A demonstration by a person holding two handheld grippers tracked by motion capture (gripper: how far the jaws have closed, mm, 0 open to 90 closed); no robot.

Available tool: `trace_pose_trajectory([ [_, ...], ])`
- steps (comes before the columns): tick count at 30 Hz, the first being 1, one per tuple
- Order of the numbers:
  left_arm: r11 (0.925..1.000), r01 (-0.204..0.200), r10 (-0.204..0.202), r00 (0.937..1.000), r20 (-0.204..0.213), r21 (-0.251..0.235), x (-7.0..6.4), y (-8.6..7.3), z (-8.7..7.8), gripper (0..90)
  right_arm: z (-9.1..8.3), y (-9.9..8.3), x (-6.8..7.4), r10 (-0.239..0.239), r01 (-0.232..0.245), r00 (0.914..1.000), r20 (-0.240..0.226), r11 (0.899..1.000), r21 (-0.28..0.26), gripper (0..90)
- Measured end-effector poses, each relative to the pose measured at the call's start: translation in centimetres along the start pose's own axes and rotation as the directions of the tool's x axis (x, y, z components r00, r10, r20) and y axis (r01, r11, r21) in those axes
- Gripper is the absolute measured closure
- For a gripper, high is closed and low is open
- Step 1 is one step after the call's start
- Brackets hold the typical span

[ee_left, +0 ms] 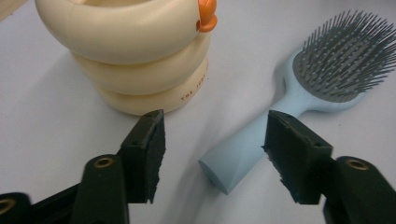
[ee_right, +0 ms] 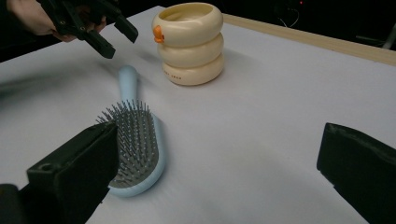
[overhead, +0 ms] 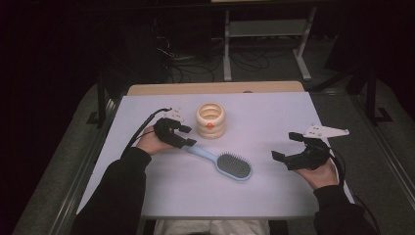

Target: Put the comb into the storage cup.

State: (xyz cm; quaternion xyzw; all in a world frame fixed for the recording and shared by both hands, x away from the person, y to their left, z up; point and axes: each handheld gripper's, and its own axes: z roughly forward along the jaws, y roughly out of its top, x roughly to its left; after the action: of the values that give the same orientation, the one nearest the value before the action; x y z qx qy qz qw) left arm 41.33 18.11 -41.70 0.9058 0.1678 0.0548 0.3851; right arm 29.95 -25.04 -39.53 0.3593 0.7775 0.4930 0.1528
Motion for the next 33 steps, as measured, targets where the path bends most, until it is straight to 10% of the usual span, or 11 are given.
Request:
trace_pose_trajectory([
  [33,0.9925,-0.037,0.038,0.9993,-0.003,0.116,0.5,0.0,3.3,85.0,0.1,0.0,0.1,-0.005,0.005,0.9999,-0.014,1.0,0.015,0.0],
])
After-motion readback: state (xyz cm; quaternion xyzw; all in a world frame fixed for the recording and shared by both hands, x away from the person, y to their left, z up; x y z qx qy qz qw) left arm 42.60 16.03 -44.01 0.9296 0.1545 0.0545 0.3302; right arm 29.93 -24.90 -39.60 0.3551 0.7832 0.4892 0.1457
